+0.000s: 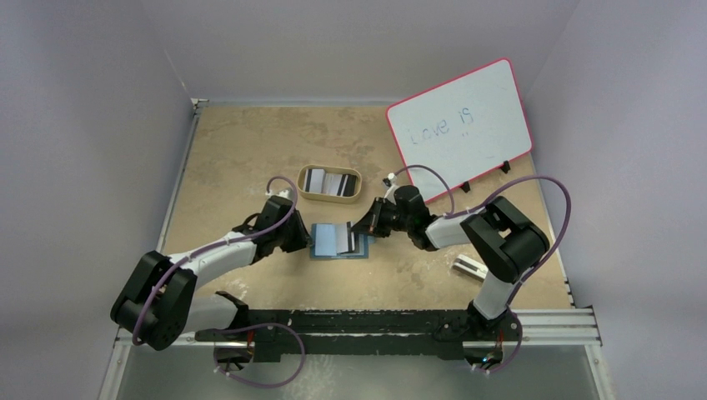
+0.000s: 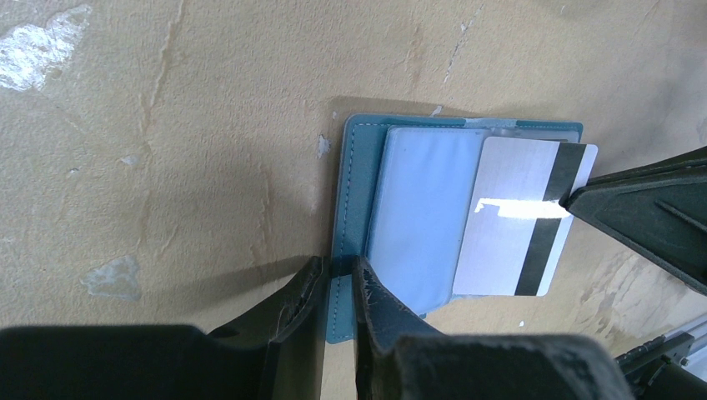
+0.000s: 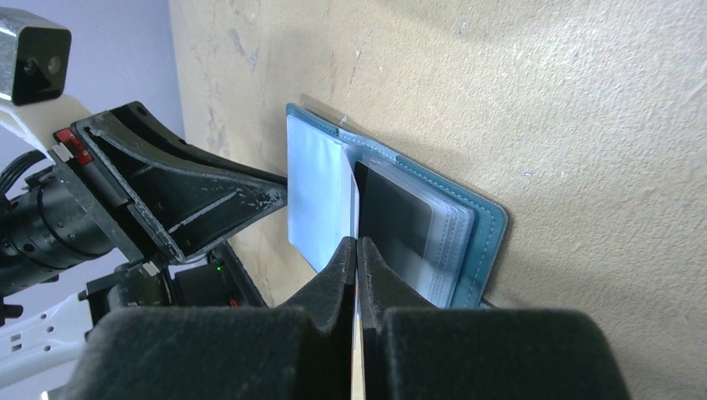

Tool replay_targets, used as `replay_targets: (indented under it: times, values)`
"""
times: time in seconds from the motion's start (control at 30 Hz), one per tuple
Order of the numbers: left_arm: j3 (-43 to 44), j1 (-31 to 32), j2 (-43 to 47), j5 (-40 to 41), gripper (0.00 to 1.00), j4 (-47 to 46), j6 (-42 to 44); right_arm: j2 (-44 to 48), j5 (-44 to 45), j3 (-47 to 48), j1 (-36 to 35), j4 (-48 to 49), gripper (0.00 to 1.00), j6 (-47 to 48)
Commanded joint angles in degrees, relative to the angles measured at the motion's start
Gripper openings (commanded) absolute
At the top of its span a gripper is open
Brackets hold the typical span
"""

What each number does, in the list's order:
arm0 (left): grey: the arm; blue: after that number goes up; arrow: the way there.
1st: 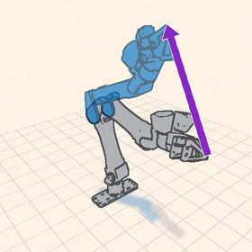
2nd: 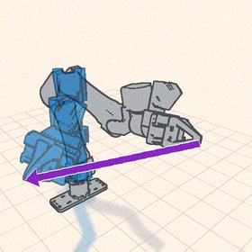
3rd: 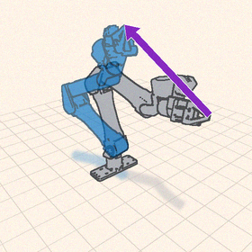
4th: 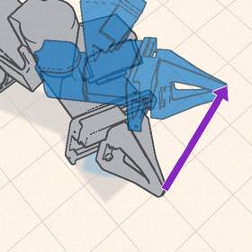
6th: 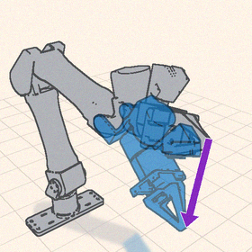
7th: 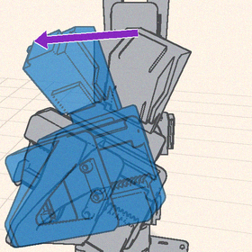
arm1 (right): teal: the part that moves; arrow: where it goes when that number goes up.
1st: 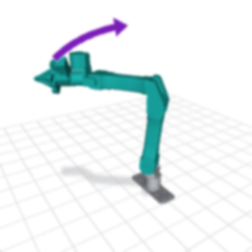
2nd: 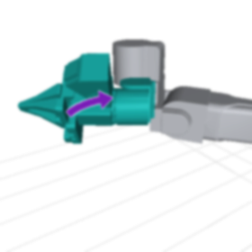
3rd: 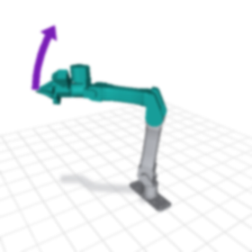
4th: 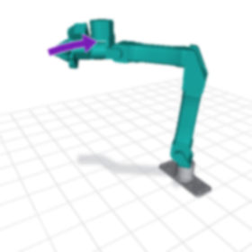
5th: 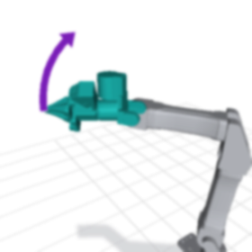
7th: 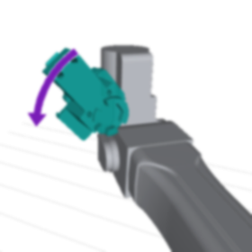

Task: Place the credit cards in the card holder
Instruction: Insert the credit card into the card holder.

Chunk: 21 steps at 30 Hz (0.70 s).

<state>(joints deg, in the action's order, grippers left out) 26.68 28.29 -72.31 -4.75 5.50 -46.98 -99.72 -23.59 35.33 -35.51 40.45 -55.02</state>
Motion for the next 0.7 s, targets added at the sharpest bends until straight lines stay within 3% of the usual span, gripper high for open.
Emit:
replay_targets:
  times: [0.0,0.67]
  values:
    - [-0.57,0.41,0.23,-1.08,0.15,-2.84,-0.83,1.93,2.17,-0.44,-0.15,-0.18,0.00,0.68]
    - [-1.76,1.19,-0.57,-2.51,0.12,-5.77,-2.32,-1.61,3.60,1.75,-2.86,0.22,0.00,-0.35]
